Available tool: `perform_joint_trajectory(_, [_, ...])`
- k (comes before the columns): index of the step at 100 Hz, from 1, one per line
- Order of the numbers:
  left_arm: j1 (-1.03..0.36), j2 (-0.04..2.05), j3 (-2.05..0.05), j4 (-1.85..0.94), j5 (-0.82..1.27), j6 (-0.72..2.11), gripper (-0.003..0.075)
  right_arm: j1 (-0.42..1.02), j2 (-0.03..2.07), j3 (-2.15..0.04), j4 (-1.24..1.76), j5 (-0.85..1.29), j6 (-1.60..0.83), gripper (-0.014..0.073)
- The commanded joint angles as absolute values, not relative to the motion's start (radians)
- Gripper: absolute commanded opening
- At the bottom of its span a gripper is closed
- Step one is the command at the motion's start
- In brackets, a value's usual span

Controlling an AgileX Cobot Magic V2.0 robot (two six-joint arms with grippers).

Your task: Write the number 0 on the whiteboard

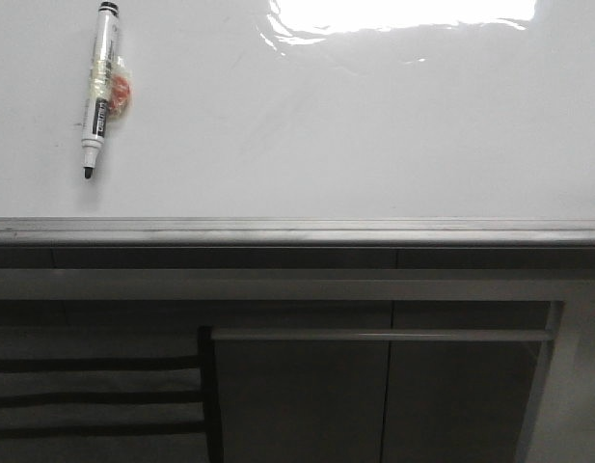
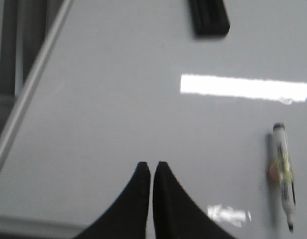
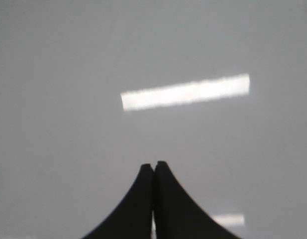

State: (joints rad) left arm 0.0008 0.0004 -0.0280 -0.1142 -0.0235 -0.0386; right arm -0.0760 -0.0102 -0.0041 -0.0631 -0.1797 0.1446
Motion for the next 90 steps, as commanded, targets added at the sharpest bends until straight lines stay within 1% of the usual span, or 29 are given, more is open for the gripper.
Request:
perform_joint_trajectory(1, [-0.006, 0.058, -0.132, -0.152, 0.098, -0.051, -0.002, -0.079, 0.034, -0.106, -0.059, -0.082, 0.171, -0.0069])
perform_joint_trajectory(9, [-0.006, 0.145, -0.198, -0.222, 0.131, -0.051, -0.002, -0.075, 0.111, -0.232, -0.046, 0.159, 0.171, -0.0069])
perform_joint_trajectory(12, [-0.006, 0.171, -0.22, -0.239, 0.108, -0.051, -0.002, -0.075, 0.138, -0.274, -0.012, 0.26, 0.171, -0.0069])
perform_joint_trajectory(17, [-0.006, 0.211, -0.241, -0.258, 0.058, -0.051, -0.002, -0.075, 0.183, -0.337, 0.013, 0.341, 0.171, -0.0069])
perform_joint_trajectory(23, [-0.006, 0.253, -0.25, -0.258, -0.036, -0.051, -0.002, -0.075, 0.228, -0.371, 0.015, 0.356, 0.171, -0.0069])
perform_joint_trajectory(30, [-0.006, 0.286, -0.25, -0.26, -0.131, -0.051, -0.002, -0.075, 0.255, -0.378, 0.015, 0.322, 0.171, -0.0069])
perform_joint_trajectory(46, [-0.006, 0.336, -0.25, -0.26, -0.147, -0.051, -0.0019, -0.075, 0.274, -0.378, 0.02, 0.363, 0.171, -0.0069])
perform_joint_trajectory(52, [-0.009, 0.352, -0.25, -0.246, -0.148, -0.049, -0.0008, -0.075, 0.277, -0.378, 0.022, 0.377, 0.171, -0.0069])
perform_joint_trajectory(57, [-0.026, 0.37, -0.25, -0.219, -0.148, -0.049, 0.0034, -0.075, 0.279, -0.377, 0.022, 0.377, 0.171, -0.0069])
perform_joint_trajectory(59, [-0.032, 0.38, -0.25, -0.194, -0.144, -0.049, 0.0063, -0.075, 0.279, -0.377, 0.022, 0.377, 0.171, -0.0069])
perform_joint_trajectory(62, [-0.053, 0.394, -0.25, -0.156, -0.138, -0.049, 0.0122, -0.075, 0.279, -0.377, 0.022, 0.377, 0.171, -0.0068])
perform_joint_trajectory(64, [-0.069, 0.405, -0.25, -0.13, -0.136, -0.049, 0.0148, -0.075, 0.279, -0.377, 0.022, 0.377, 0.171, -0.0069])
perform_joint_trajectory(69, [-0.113, 0.434, -0.25, -0.105, -0.148, -0.049, 0.0255, -0.075, 0.279, -0.377, 0.022, 0.395, 0.171, -0.0068])
perform_joint_trajectory(76, [-0.189, 0.468, -0.25, -0.109, -0.204, -0.049, 0.0357, -0.075, 0.279, -0.377, 0.022, 0.422, 0.171, -0.0068])
perform_joint_trajectory(81, [-0.247, 0.491, -0.25, -0.116, -0.247, -0.049, 0.0381, -0.075, 0.279, -0.377, 0.022, 0.432, 0.171, -0.0068])
perform_joint_trajectory(90, [-0.343, 0.533, -0.25, -0.116, -0.336, -0.049, 0.0365, -0.075, 0.279, -0.375, 0.0, 0.434, 0.171, -0.0069])
